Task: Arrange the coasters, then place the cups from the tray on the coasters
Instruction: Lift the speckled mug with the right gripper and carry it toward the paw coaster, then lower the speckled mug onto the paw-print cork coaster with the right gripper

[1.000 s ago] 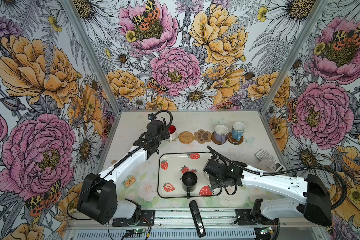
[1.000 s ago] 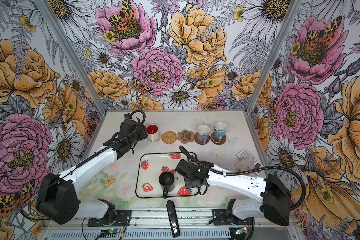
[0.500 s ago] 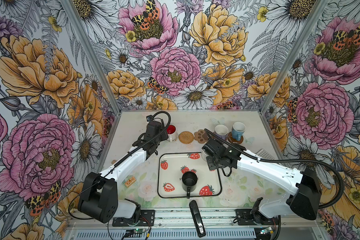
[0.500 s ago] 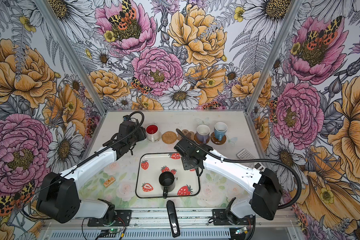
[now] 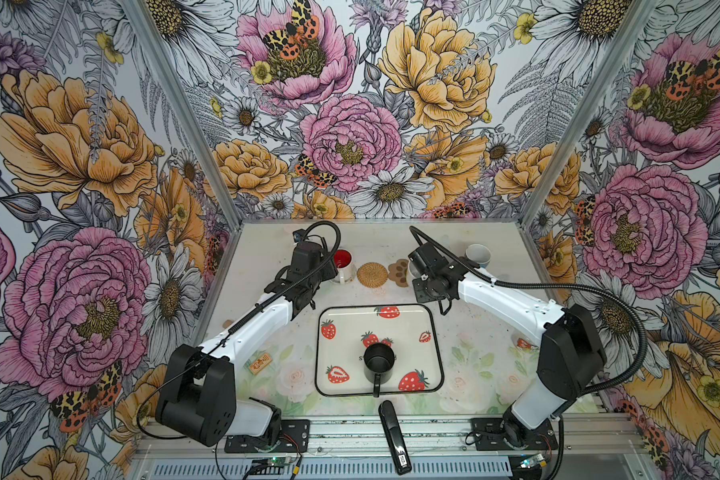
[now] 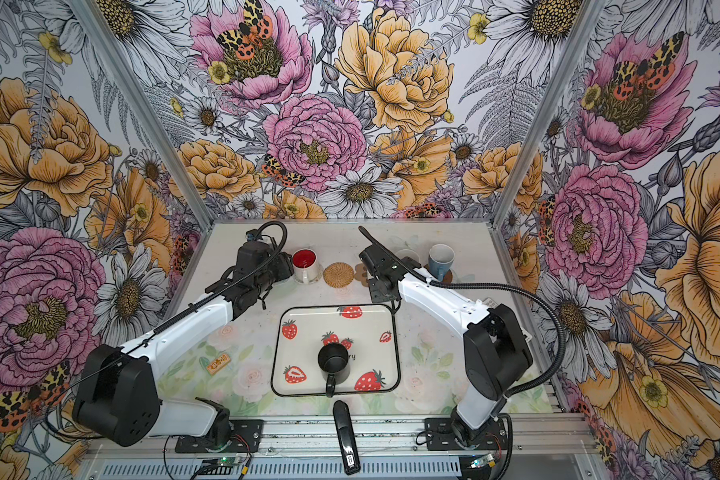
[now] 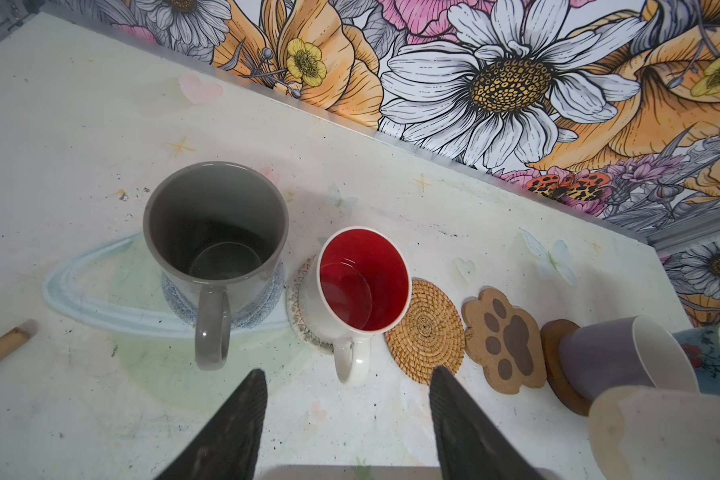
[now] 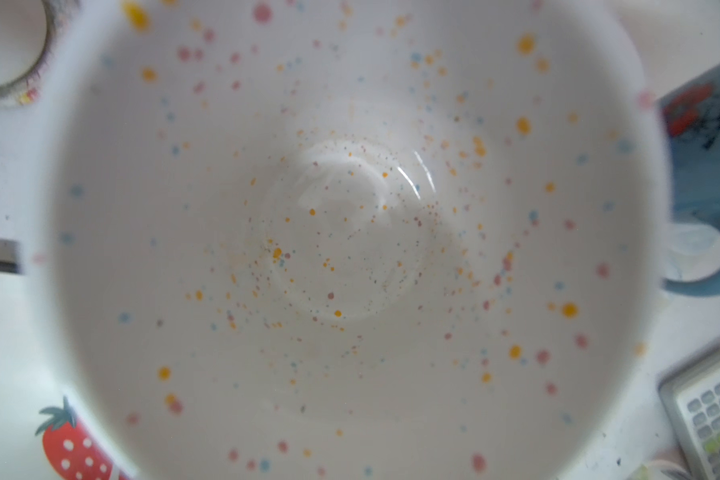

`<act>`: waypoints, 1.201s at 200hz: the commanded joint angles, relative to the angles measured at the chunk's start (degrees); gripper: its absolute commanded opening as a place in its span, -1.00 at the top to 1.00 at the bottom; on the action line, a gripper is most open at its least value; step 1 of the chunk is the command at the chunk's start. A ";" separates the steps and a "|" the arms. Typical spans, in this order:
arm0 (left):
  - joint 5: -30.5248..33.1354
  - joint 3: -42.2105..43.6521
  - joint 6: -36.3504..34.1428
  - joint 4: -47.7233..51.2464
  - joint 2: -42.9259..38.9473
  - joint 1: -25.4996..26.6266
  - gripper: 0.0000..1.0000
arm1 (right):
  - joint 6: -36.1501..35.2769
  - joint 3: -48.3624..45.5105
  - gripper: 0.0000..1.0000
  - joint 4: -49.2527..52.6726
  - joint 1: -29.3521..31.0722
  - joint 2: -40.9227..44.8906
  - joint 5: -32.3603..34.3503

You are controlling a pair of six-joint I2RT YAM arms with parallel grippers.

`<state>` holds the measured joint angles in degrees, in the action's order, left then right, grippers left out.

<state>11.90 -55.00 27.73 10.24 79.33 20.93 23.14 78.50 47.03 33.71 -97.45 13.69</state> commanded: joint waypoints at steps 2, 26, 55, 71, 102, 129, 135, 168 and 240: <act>-0.85 0.42 0.76 -1.25 -0.32 -0.55 -0.28 | -3.58 7.32 1.00 -6.77 -0.98 -2.99 -0.12; -0.72 0.51 0.75 -1.19 -0.14 -0.78 -0.28 | -4.97 11.69 1.00 -6.68 -2.39 -7.16 -1.41; -0.58 0.43 0.75 -1.10 0.25 -1.01 -0.28 | -6.12 15.19 1.00 -6.57 -3.25 -10.83 -1.62; -0.61 0.25 0.75 -0.94 0.47 -1.11 -0.28 | -6.67 16.19 1.00 -6.60 -3.56 -12.23 -1.91; -0.30 -0.18 0.58 0.07 0.74 -1.20 -0.28 | -7.20 17.34 1.00 -6.51 -4.25 -14.79 -2.14; -0.29 0.05 0.40 0.26 0.32 -1.30 -0.28 | -7.40 18.29 1.00 -6.55 -4.71 -16.74 -2.58; -0.15 0.07 0.36 0.29 0.30 -1.19 -0.28 | -7.48 18.52 1.00 -6.52 -4.79 -17.25 -2.46; -0.29 -0.21 0.31 0.90 0.73 -1.42 -0.28 | -7.57 19.45 1.00 -6.52 -5.06 -18.79 -2.34; -0.30 -0.46 0.40 0.79 1.05 -1.42 -0.28 | -8.28 19.89 1.00 -6.51 -5.50 -20.31 -1.70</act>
<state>11.90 -55.00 27.73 10.72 79.79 20.05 15.44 94.80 44.25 28.77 -117.14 10.26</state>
